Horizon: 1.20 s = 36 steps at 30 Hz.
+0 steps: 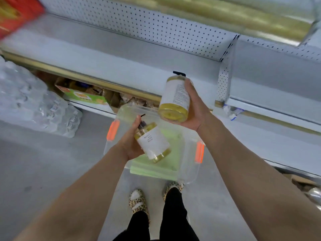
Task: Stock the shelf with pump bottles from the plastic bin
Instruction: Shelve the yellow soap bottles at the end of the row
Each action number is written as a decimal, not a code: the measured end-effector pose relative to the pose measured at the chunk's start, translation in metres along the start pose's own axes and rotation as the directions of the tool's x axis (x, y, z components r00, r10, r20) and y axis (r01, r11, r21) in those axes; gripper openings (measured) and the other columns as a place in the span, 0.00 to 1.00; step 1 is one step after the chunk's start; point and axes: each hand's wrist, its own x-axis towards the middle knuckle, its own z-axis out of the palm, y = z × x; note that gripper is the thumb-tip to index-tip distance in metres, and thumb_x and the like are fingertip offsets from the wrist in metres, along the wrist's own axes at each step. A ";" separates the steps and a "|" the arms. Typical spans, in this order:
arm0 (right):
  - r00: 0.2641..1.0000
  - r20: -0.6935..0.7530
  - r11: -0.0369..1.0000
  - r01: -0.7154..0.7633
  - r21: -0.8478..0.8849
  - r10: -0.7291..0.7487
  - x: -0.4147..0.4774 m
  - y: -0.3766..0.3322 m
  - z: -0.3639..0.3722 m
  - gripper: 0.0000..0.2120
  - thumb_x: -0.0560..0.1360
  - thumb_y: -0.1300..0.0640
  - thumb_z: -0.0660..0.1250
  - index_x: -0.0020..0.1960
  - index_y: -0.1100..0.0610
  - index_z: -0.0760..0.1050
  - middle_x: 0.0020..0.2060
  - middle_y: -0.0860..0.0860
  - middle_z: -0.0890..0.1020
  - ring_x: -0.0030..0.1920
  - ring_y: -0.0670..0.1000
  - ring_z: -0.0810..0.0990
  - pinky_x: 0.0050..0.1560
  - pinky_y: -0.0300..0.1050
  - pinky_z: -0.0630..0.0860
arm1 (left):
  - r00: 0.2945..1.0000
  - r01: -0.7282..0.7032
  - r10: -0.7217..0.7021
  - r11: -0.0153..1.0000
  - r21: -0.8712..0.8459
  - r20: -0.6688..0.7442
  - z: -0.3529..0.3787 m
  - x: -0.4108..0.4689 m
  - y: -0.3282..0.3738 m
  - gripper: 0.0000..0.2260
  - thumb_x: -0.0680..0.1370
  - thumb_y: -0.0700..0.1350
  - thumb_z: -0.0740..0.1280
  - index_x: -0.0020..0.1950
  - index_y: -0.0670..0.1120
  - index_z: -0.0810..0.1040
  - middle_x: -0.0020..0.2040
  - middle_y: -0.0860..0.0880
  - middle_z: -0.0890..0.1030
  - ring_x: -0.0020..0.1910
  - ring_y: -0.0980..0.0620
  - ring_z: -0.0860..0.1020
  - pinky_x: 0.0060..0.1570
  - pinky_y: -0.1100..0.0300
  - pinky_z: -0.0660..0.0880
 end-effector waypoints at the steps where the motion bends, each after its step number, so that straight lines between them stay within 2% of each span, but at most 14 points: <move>1: 1.000 -0.021 1.000 0.018 -0.023 -0.018 -0.008 0.000 0.010 0.32 0.67 0.34 0.68 0.63 0.54 0.76 0.53 0.56 0.83 0.56 0.60 0.82 0.65 0.71 0.69 | 1.000 -0.016 0.016 0.999 -0.036 0.000 0.002 -0.013 0.005 0.21 0.73 0.68 0.64 0.45 0.51 0.82 0.48 0.47 0.83 0.49 0.45 0.81 0.67 0.45 0.68; 2: 0.999 -0.040 0.998 0.034 -0.044 -0.036 -0.017 -0.001 0.020 0.34 0.66 0.33 0.69 0.63 0.53 0.76 0.53 0.57 0.83 0.58 0.61 0.82 0.65 0.74 0.68 | 0.999 -0.033 0.033 0.996 -0.079 -0.001 0.004 -0.025 0.009 0.21 0.73 0.68 0.65 0.44 0.51 0.82 0.48 0.47 0.83 0.48 0.44 0.81 0.66 0.46 0.68; 4: 0.995 -0.078 0.996 0.058 -0.073 -0.063 -0.034 -0.004 0.038 0.36 0.66 0.31 0.70 0.66 0.53 0.75 0.57 0.58 0.83 0.60 0.64 0.81 0.62 0.77 0.68 | 0.998 -0.050 0.053 0.991 -0.125 0.026 0.005 -0.049 0.017 0.27 0.71 0.69 0.66 0.51 0.47 0.83 0.53 0.44 0.83 0.53 0.42 0.81 0.64 0.45 0.71; 6: 0.990 -0.111 0.992 0.080 -0.102 -0.091 -0.050 -0.006 0.059 0.36 0.67 0.31 0.70 0.66 0.53 0.75 0.58 0.58 0.83 0.59 0.64 0.82 0.60 0.75 0.71 | 0.992 -0.076 0.089 0.986 -0.148 0.086 0.009 -0.071 0.027 0.31 0.71 0.70 0.66 0.57 0.44 0.82 0.55 0.42 0.83 0.55 0.41 0.81 0.62 0.45 0.74; 10: 0.976 -0.121 0.969 0.155 -0.194 -0.180 -0.080 -0.010 0.100 0.28 0.66 0.40 0.75 0.60 0.54 0.78 0.53 0.56 0.84 0.54 0.60 0.83 0.56 0.62 0.78 | 0.981 -0.111 0.132 0.983 -0.146 0.140 0.022 -0.108 0.054 0.31 0.71 0.70 0.66 0.50 0.41 0.84 0.50 0.40 0.84 0.49 0.41 0.83 0.56 0.45 0.75; 12: 0.970 -0.064 0.940 0.211 -0.268 -0.236 -0.092 -0.013 0.117 0.26 0.68 0.48 0.77 0.62 0.55 0.76 0.54 0.57 0.83 0.55 0.60 0.82 0.53 0.60 0.78 | 0.978 -0.142 0.159 0.982 -0.124 0.134 0.030 -0.126 0.069 0.29 0.68 0.68 0.71 0.51 0.42 0.84 0.50 0.41 0.84 0.50 0.39 0.82 0.54 0.43 0.76; 15: 0.956 0.015 0.894 0.280 -0.349 -0.293 -0.107 -0.019 0.142 0.23 0.70 0.56 0.76 0.62 0.57 0.75 0.52 0.57 0.84 0.52 0.59 0.82 0.51 0.56 0.78 | 0.973 -0.179 0.188 0.981 -0.070 0.135 0.046 -0.153 0.092 0.23 0.69 0.64 0.73 0.43 0.44 0.85 0.45 0.42 0.84 0.45 0.40 0.83 0.52 0.43 0.77; 18: 0.918 0.016 0.822 0.361 -0.440 -0.395 -0.119 -0.022 0.163 0.24 0.68 0.53 0.77 0.62 0.56 0.75 0.50 0.56 0.84 0.48 0.56 0.83 0.44 0.49 0.78 | 0.967 -0.203 0.210 0.977 -0.064 0.143 0.064 -0.179 0.107 0.19 0.71 0.61 0.73 0.34 0.45 0.84 0.40 0.45 0.83 0.40 0.43 0.82 0.50 0.45 0.78; 20: 0.885 -0.013 0.781 0.405 -0.476 -0.466 -0.125 -0.024 0.172 0.31 0.64 0.49 0.81 0.63 0.56 0.76 0.52 0.56 0.85 0.47 0.55 0.83 0.41 0.47 0.78 | 0.958 -0.213 0.224 0.974 -0.078 0.180 0.071 -0.192 0.115 0.15 0.72 0.58 0.72 0.38 0.47 0.84 0.41 0.45 0.83 0.41 0.43 0.82 0.52 0.46 0.77; 23: 0.834 -0.033 0.735 0.466 -0.492 -0.551 -0.137 -0.029 0.184 0.34 0.63 0.44 0.81 0.64 0.58 0.77 0.53 0.57 0.85 0.47 0.55 0.83 0.42 0.47 0.78 | 0.929 -0.241 0.258 0.966 -0.097 0.265 0.081 -0.206 0.123 0.15 0.73 0.54 0.70 0.54 0.46 0.82 0.47 0.44 0.83 0.47 0.41 0.81 0.56 0.45 0.76; 27: 0.791 -0.049 0.711 0.520 -0.474 -0.611 -0.157 -0.036 0.198 0.29 0.68 0.44 0.78 0.63 0.57 0.78 0.51 0.56 0.86 0.49 0.56 0.83 0.45 0.49 0.78 | 0.908 -0.291 0.306 0.952 -0.095 0.286 0.099 -0.213 0.130 0.22 0.73 0.55 0.72 0.65 0.49 0.79 0.51 0.44 0.82 0.50 0.41 0.81 0.58 0.43 0.76; 29: 0.782 -0.051 0.716 0.540 -0.443 -0.621 -0.164 -0.039 0.200 0.29 0.68 0.44 0.78 0.64 0.57 0.77 0.55 0.57 0.85 0.55 0.57 0.83 0.47 0.50 0.79 | 0.890 -0.334 0.341 0.939 -0.077 0.302 0.110 -0.216 0.133 0.23 0.73 0.57 0.73 0.65 0.48 0.80 0.50 0.44 0.83 0.49 0.41 0.81 0.57 0.42 0.76; 31: 0.774 -0.054 0.718 0.555 -0.420 -0.631 -0.172 -0.040 0.201 0.28 0.69 0.46 0.77 0.65 0.56 0.76 0.57 0.57 0.84 0.59 0.58 0.83 0.52 0.52 0.80 | 0.873 -0.376 0.364 0.926 -0.028 0.324 0.121 -0.224 0.134 0.20 0.73 0.58 0.73 0.58 0.47 0.82 0.47 0.44 0.83 0.46 0.41 0.81 0.58 0.41 0.76; 36: 0.750 -0.052 0.702 0.589 -0.401 -0.659 -0.184 -0.044 0.193 0.28 0.70 0.47 0.76 0.66 0.56 0.75 0.57 0.57 0.84 0.58 0.58 0.84 0.56 0.55 0.80 | 0.905 -0.345 0.323 0.938 0.034 0.276 0.144 -0.232 0.134 0.15 0.71 0.57 0.73 0.48 0.46 0.84 0.41 0.46 0.84 0.40 0.43 0.82 0.50 0.46 0.79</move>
